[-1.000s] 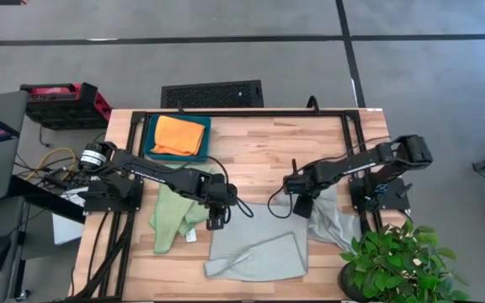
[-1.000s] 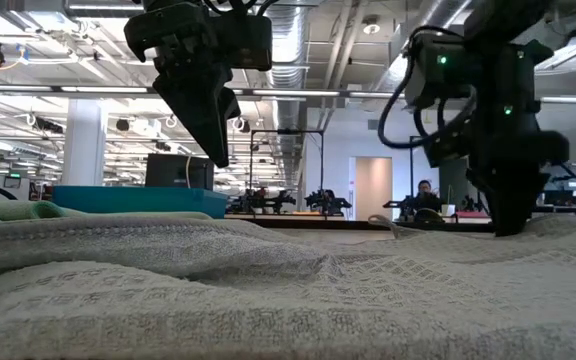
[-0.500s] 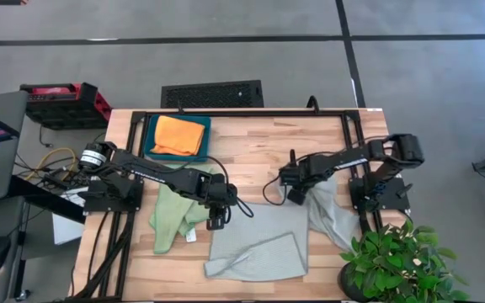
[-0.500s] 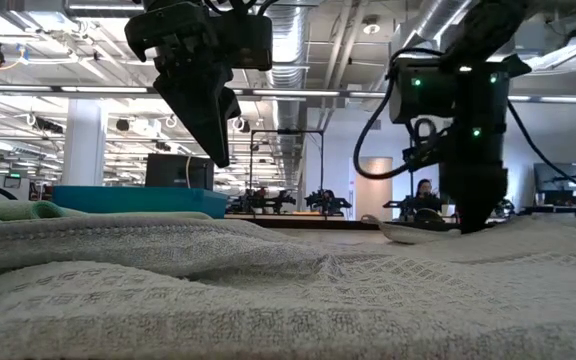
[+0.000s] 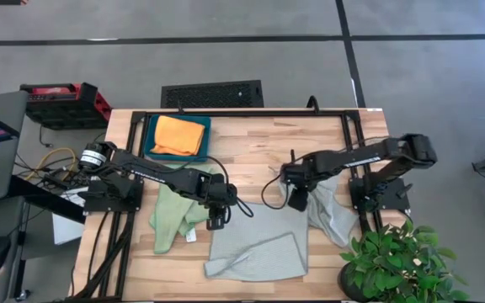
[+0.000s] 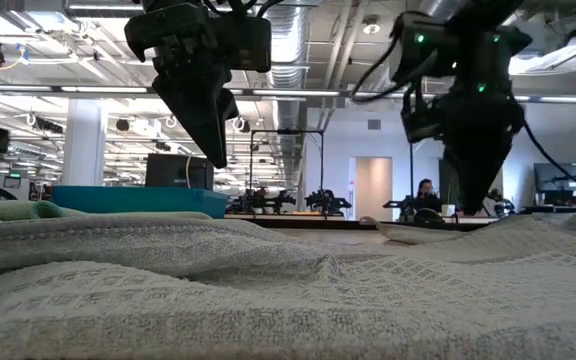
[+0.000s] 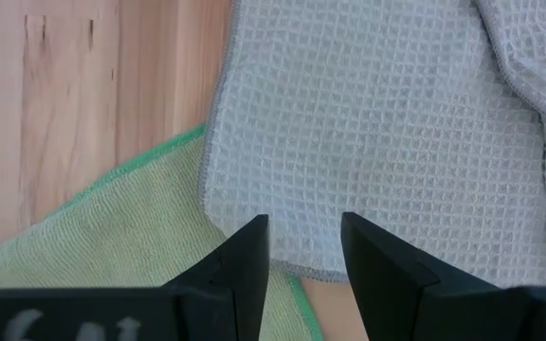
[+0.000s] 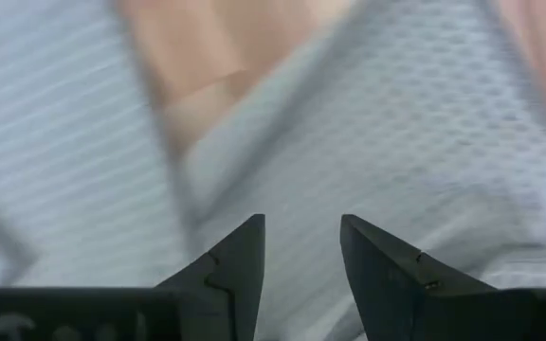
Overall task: Fold microfiber towels
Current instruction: Fold the left gray towel
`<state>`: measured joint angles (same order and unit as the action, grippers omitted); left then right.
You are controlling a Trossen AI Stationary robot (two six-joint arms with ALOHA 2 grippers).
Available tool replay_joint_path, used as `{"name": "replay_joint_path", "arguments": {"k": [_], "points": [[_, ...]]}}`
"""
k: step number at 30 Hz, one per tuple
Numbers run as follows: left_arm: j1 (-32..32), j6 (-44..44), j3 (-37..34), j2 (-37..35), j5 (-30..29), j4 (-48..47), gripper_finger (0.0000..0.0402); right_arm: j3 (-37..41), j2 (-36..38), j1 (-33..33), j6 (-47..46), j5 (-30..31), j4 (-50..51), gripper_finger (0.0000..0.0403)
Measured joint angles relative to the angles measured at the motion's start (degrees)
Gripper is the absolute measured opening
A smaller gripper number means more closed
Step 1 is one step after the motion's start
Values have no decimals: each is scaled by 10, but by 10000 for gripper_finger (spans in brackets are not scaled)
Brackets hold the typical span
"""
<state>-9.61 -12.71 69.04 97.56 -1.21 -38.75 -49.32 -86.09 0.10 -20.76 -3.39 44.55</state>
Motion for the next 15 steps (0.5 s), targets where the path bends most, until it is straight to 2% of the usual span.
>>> {"name": "replay_joint_path", "arguments": {"k": [6,15], "points": [[0,0,0,0,0,-1,125,0,9,17,2,-37,39,163],[0,-4,0,0,0,-5,125,0,4,17,13,-100,45,163]]}}
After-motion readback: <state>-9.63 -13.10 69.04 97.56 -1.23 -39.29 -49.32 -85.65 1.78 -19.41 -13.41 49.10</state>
